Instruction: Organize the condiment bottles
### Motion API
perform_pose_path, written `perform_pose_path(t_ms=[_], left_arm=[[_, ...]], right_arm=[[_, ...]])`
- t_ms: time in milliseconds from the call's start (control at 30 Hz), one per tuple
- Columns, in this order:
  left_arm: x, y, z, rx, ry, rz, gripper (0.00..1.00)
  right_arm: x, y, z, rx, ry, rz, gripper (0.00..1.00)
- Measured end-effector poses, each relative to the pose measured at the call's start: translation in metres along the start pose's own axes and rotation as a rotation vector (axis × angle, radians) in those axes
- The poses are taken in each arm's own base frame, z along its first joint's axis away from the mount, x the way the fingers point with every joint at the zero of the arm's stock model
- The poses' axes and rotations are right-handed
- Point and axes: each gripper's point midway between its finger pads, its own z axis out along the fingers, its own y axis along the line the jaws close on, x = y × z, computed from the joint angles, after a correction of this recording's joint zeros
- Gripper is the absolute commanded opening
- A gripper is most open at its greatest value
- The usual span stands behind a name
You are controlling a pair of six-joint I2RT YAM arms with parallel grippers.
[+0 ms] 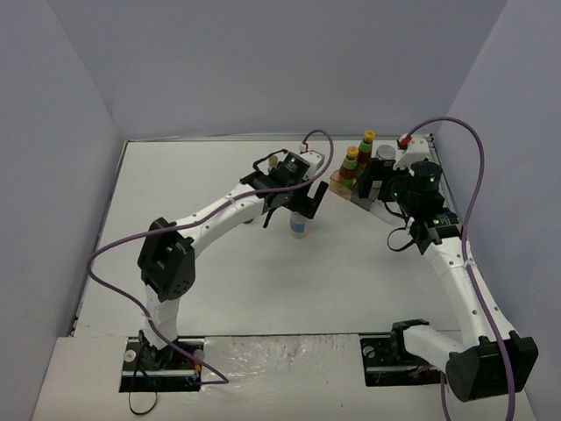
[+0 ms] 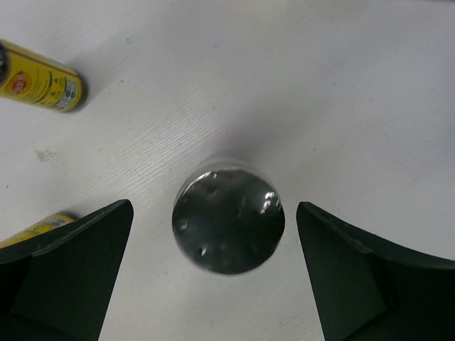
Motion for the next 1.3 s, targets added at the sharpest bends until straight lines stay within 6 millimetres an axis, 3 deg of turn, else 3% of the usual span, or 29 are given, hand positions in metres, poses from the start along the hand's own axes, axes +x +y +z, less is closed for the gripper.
perform_pose_path(t_ms=[67, 167, 333, 467, 567, 700, 833, 967, 1167, 1300], left_arm=[[0.0, 0.008, -0.027, -0.016, -0.024, -0.017, 0.97], [-0.02, 0.025, -0.073, -0.04, -0.131, -0.063, 0.97], [-0.021, 0.096, -0.152, -0.182, -0.295, -0.193, 0.97], [0.012, 0.155, -0.197, -0.339, -0.351, -0.302, 0.97], [0.045, 0.185, -0.216, -0.438, -0.347, -0.361, 0.97], [0.089, 0.206, -0.222, -0.521, -0.315, -0.409, 0.97], [0.128, 0.214, -0.216, -0.572, -0.262, -0.429, 0.97], [0.156, 0.214, -0.203, -0.581, -0.217, -0.432, 0.97], [0.174, 0.217, -0.19, -0.593, -0.185, -0.433, 0.97], [0.17, 0.219, -0.189, -0.599, -0.207, -0.432, 0.97]], right_arm=[[0.009, 0.018, 0.005, -0.047, 0.029, -0.026, 1.0], [0.022, 0.037, 0.012, -0.1, 0.075, -0.053, 1.0], [0.043, 0.075, 0.026, -0.183, 0.145, -0.118, 1.0], [0.067, 0.115, 0.04, -0.262, 0.209, -0.182, 1.0], [0.095, 0.134, 0.051, -0.298, 0.271, -0.221, 1.0], [0.125, 0.14, 0.065, -0.283, 0.337, -0.255, 1.0], [0.14, 0.141, 0.076, -0.256, 0.36, -0.276, 0.95], [0.147, 0.14, 0.084, -0.239, 0.365, -0.288, 0.83], [0.149, 0.14, 0.093, -0.231, 0.351, -0.297, 0.45], [0.148, 0.139, 0.096, -0.224, 0.342, -0.302, 0.13]])
